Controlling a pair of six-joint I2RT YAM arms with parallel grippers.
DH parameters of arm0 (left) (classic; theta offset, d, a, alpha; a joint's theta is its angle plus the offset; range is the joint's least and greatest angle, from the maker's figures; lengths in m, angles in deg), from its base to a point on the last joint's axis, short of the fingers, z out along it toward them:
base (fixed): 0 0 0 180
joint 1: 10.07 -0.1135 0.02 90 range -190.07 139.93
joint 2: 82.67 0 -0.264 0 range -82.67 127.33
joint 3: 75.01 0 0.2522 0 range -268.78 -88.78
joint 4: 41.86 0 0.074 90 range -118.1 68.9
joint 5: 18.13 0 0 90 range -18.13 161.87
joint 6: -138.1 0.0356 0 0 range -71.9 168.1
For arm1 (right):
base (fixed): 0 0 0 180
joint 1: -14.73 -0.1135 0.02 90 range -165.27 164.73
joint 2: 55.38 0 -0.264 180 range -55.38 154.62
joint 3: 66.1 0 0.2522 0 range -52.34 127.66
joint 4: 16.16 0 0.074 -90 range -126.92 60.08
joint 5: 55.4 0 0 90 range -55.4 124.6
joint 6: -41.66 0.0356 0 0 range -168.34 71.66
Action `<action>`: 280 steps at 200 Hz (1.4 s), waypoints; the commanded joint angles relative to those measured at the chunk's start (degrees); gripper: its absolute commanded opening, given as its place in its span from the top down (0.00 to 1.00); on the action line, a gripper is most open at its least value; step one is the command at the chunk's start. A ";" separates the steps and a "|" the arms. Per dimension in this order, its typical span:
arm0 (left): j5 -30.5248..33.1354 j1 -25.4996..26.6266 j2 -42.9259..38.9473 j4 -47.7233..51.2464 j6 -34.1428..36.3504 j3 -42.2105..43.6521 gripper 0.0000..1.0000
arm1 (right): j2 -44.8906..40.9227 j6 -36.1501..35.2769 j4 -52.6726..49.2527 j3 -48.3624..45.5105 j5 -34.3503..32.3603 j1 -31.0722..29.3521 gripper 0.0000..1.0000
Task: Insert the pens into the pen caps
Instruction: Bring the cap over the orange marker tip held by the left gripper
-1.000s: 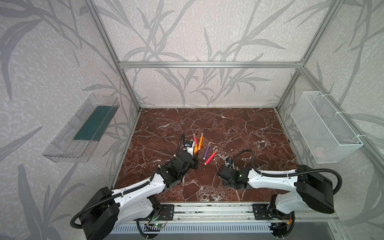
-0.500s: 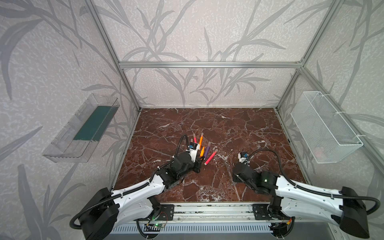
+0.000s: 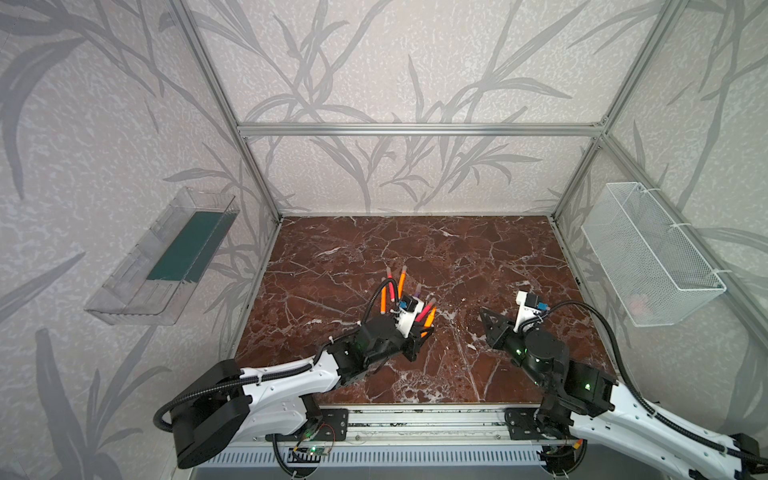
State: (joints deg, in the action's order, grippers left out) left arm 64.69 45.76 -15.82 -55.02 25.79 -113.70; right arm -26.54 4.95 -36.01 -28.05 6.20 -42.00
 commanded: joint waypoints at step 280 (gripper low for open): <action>3.92 6.22 3.81 -3.32 0.77 -5.08 1.00 | 17.65 -1.20 21.25 4.12 7.61 0.05 1.00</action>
State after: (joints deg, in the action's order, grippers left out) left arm 67.20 51.77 -11.27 -58.04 25.62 -117.68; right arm -8.68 4.06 -16.21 -25.71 13.10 -42.00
